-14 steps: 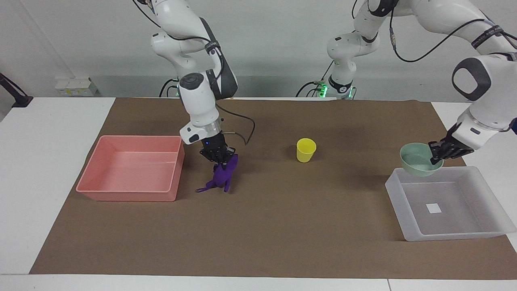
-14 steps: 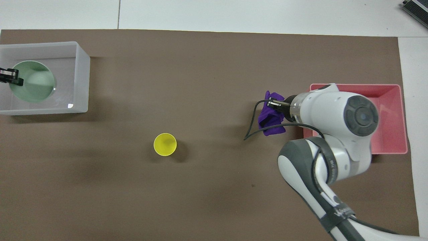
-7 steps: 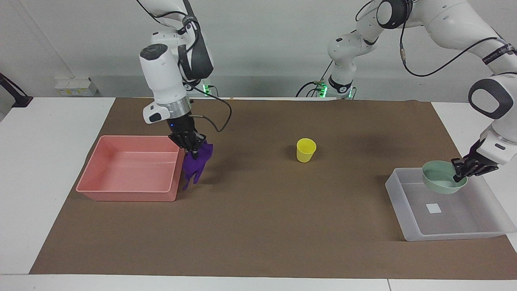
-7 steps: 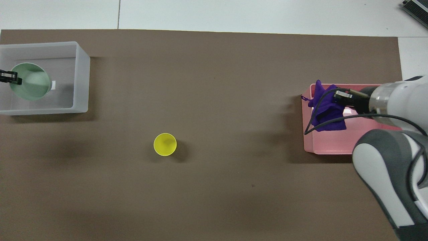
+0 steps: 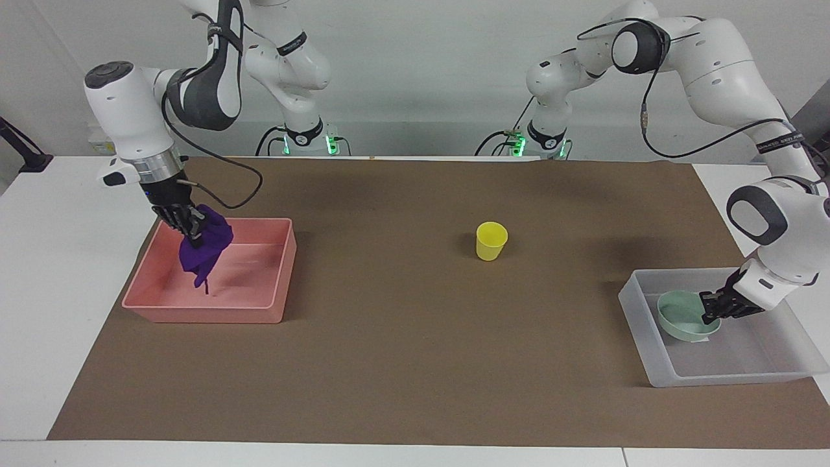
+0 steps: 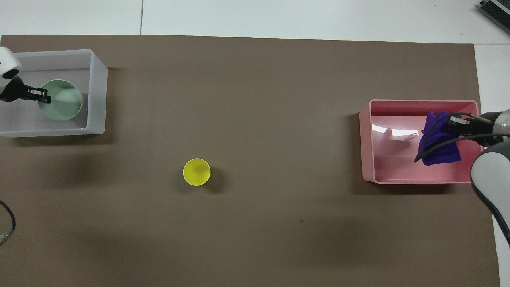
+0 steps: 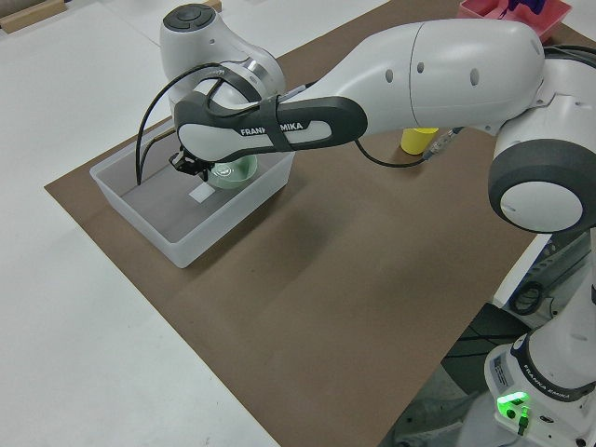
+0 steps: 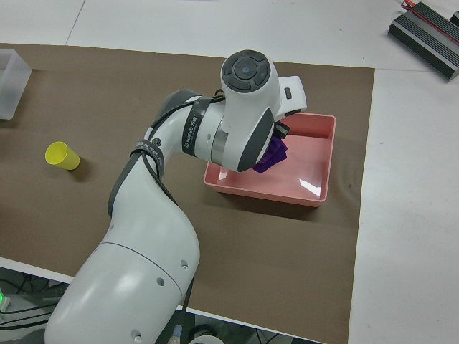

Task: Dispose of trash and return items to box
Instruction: 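Place the bowl in the box while the right gripper drops the glove in the bin, then release the bowl and move the left gripper to the yellow cup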

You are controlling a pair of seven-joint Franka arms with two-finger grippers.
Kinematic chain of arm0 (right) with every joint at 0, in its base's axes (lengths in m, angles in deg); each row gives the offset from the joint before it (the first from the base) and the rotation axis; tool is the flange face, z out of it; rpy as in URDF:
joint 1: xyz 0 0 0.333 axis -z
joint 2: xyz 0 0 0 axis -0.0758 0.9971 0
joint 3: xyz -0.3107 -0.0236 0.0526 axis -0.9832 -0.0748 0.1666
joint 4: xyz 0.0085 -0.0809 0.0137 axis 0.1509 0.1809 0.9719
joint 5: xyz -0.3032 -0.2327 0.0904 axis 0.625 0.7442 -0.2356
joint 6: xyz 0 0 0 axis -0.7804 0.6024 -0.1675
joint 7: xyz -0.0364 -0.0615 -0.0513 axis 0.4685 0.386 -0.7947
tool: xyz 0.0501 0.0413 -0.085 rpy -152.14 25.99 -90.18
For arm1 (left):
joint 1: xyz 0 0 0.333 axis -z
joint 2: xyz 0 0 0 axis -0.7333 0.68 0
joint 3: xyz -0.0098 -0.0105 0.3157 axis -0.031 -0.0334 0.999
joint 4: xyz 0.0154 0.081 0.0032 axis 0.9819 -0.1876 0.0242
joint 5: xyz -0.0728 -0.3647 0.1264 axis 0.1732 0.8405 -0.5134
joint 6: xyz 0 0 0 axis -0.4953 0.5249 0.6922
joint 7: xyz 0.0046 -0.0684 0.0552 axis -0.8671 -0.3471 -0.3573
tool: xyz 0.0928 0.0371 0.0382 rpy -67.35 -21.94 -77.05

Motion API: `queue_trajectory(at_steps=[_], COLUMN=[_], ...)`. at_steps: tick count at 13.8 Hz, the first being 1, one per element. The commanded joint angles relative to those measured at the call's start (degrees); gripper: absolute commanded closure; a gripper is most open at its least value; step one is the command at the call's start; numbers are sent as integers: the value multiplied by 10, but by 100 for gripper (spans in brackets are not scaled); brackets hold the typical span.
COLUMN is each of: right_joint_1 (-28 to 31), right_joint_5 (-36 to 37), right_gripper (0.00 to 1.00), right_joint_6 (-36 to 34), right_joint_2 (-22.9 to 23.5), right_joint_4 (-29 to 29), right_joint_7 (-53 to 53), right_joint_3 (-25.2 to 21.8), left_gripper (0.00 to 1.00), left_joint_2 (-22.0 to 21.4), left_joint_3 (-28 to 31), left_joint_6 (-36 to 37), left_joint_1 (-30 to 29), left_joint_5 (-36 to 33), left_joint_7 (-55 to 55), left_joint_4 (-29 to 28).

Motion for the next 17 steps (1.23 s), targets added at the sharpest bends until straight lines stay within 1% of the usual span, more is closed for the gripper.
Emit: queue_trajectory(at_steps=[1, 2, 3, 4, 5, 6, 7, 8, 9, 10, 12, 13, 14, 15, 17], right_joint_1=[6, 5, 3, 0, -1, -1, -1, -2, -2, -3, -4, -10, -20, -24, -36], right_joint_5=[-7, -7, -7, -7, -7, -7, -6, -6, 1, 3, 26, 41, 47, 47, 47], right_gripper=[100, 100, 95, 81, 58, 28, 0, 0, 0, 0, 0, 0, 0, 0, 0], right_joint_6=[7, 9, 9, 12, 14, 8, 4, -6, -30, -78, -161, -194, -227, -256, -303], right_joint_2=[28, 36, 42, 47, 48, 50, 47, 42, 37, 33, 34, 33, 33, 33, 34], right_joint_4=[4, 5, 8, 11, 11, 5, -5, -17, -38, -70, -136, -161, -188, -215, -259], right_joint_7=[-5, -4, -3, -2, -2, -1, -1, 0, 0, 1, 8, 14, 17, 20, 34], right_joint_3=[9, 9, 9, 9, 9, 9, 9, 9, 9, 8, 11, 14, 14, 15, 15], left_gripper=[0, 0, 0, 0, 0, 0, 0, 0, 0, 0, 0, 0, 0, 0, 0], left_joint_2=[-5, -8, -15, -23, -39, -49, -70, -87, -105, -128, -155, -163, -163, -164, -174], left_joint_3=[3, 4, 4, 2, 1, -2, -3, -3, -3, -3, -4, -5, -6, -9, -10], left_joint_6=[-1, 6, 16, 30, 55, 72, 82, 98, 127, 163, 208, 233, 272, 292, 294], left_joint_1=[-2, 6, 7, 5, 8, 10, 12, 25, 41, 57, 89, 109, 127, 145, 196], left_joint_5=[3, -6, -5, -7, -5, 0, -2, -5, -5, -3, 0, 1, 3, 4, 6], left_joint_7=[39, 52, 48, 51, 53, 57, 58, 59, 60, 65, 123, 158, 187, 198, 200], left_joint_4=[-18, -11, -10, -8, 1, 2, 3, 4, 6, 7, 6, -5, -11, -14, -40])
